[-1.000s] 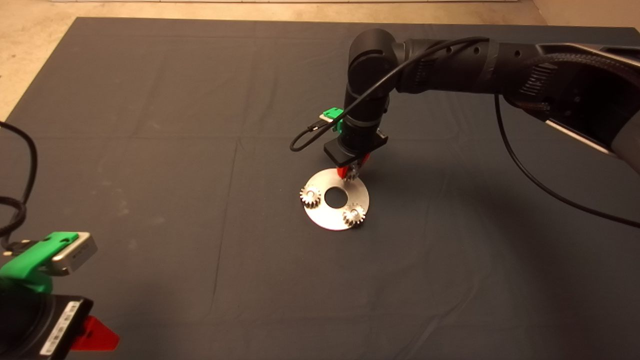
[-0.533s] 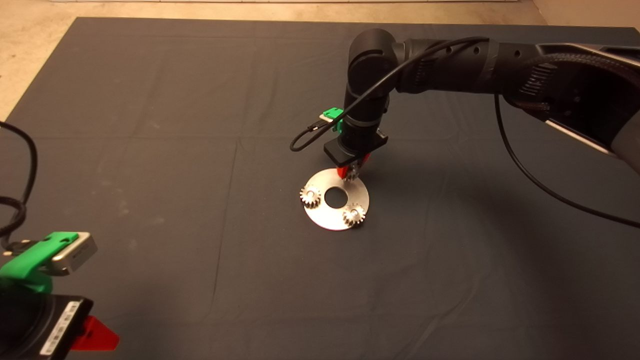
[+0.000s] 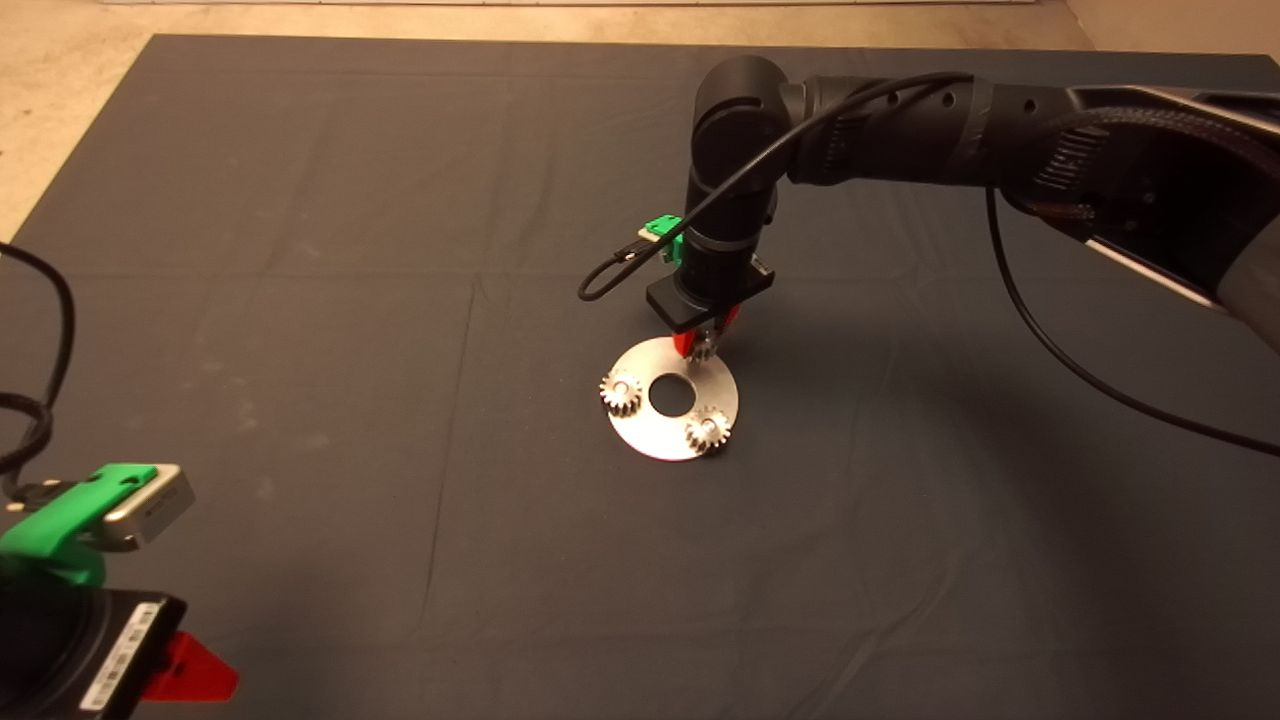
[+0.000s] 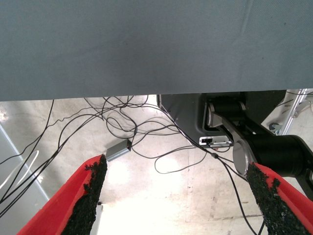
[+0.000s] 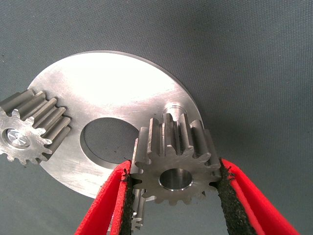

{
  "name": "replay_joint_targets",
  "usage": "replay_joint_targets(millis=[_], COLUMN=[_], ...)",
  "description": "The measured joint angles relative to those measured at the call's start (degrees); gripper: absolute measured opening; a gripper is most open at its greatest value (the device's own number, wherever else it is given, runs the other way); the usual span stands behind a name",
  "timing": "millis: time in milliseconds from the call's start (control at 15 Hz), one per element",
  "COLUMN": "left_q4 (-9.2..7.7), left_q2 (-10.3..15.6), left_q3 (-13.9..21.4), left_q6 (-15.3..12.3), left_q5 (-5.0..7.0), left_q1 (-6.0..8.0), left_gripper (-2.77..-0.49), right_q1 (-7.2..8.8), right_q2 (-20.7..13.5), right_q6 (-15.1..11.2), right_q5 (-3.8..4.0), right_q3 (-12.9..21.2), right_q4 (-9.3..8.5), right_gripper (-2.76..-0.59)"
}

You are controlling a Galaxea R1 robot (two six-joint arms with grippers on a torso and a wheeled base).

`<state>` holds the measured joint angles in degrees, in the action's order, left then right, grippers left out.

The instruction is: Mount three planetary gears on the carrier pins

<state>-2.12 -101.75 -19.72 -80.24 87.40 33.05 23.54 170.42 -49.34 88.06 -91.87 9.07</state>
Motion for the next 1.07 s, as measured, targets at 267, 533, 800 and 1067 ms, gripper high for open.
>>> replay_joint_targets(millis=[267, 533, 800, 1067], left_q4=[0.0, 0.0, 0.0, 0.0], left_q2=[-0.01, -0.01, -0.01, 0.0], left_q3=[0.0, 0.0, 0.0, 0.0], left_q6=[0.02, 0.02, 0.02, 0.03], left_q5=[0.0, 0.01, 0.01, 0.01], left_q1=[0.0, 0.0, 0.0, 0.0], left_gripper=[-1.22, -1.22, -1.22, -1.22], right_q1=[0.07, 0.13, 0.47, 0.51], right_q2=[0.06, 0.06, 0.09, 0.69], right_q6=[0.0, 0.0, 0.0, -0.02], right_q5=[-0.13, -0.22, -0.3, -0.41], right_q3=[-0.11, -0.24, -0.24, -0.27], right_q4=[0.24, 0.4, 0.52, 0.55], right_gripper=[-2.29, -2.29, -2.29, -2.29])
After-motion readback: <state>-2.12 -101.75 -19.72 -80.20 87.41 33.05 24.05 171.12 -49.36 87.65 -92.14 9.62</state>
